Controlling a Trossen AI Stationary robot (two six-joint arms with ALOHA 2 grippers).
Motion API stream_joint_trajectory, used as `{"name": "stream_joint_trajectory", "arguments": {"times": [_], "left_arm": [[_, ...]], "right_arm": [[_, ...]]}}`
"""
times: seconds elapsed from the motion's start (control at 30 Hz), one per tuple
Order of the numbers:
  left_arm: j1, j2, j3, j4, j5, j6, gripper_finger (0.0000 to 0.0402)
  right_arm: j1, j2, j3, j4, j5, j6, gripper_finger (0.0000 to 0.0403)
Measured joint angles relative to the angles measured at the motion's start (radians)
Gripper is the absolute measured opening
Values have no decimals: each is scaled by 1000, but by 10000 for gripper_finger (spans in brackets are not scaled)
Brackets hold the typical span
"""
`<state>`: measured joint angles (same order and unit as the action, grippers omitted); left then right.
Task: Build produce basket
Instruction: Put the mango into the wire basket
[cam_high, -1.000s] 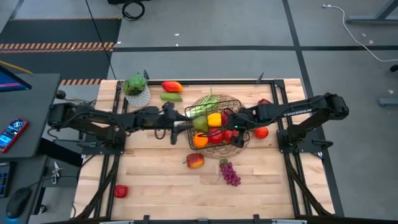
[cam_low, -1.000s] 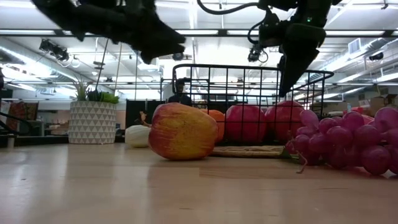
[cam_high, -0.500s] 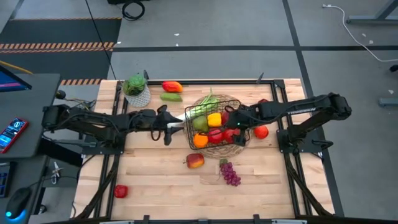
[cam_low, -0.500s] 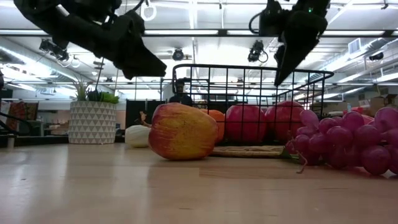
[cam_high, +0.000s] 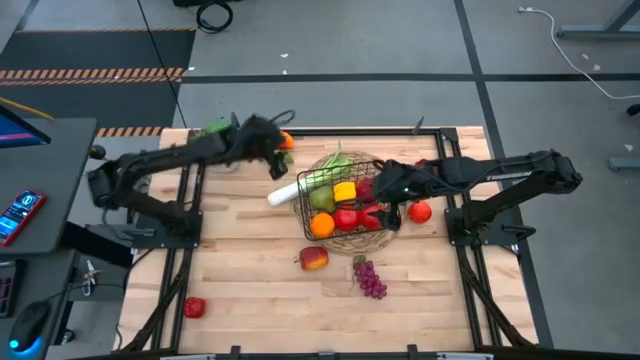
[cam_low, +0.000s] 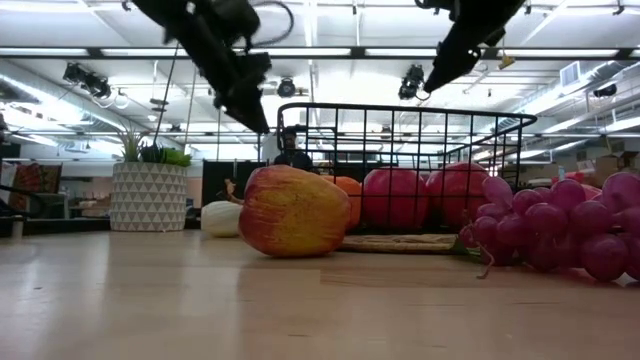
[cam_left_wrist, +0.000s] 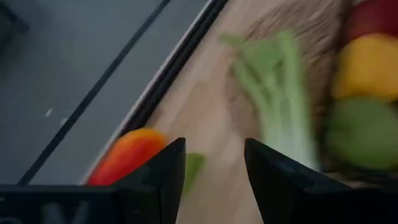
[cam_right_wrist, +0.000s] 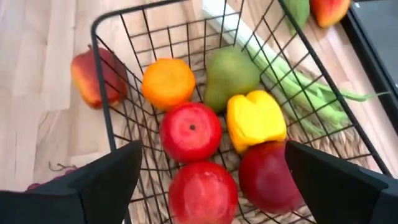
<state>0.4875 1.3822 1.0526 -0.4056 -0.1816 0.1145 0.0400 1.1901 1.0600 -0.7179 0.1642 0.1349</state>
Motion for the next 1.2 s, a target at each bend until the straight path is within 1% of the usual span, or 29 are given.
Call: {"name": "stream_joint_trajectory", "arguments": {"times": [0.13,0.27,0.37,0.5,0.57,0.63,0.73,0.9,1.03,1.2], "left_arm": [[95,120,120,-51,22,148,172],[160,237,227,-148,21,246,179],[195,304,309,-207,18,300,205],[237,382,382,-283,18,377,264],[257,411,398,-291,19,414,294],[273,442,401,-305,20,465,316],[286,479,401,-315,24,550,334],[286,523,401,-311,34,634,338],[294,544,401,-300,69,642,334],[302,563,401,-283,71,667,326]], "right_arm": [[20,-18,-27,15,-1,0,400],[45,-25,-55,51,0,2,400],[66,-28,-93,98,-1,-3,400],[82,-27,-118,97,-1,2,400],[88,-27,-126,94,-1,17,400],[96,-28,-131,106,-1,25,400],[105,-28,-136,116,-1,26,400],[114,-28,-136,149,-1,26,400],[114,-28,-136,166,-1,22,400],[114,-28,-136,184,-2,21,400]]}}
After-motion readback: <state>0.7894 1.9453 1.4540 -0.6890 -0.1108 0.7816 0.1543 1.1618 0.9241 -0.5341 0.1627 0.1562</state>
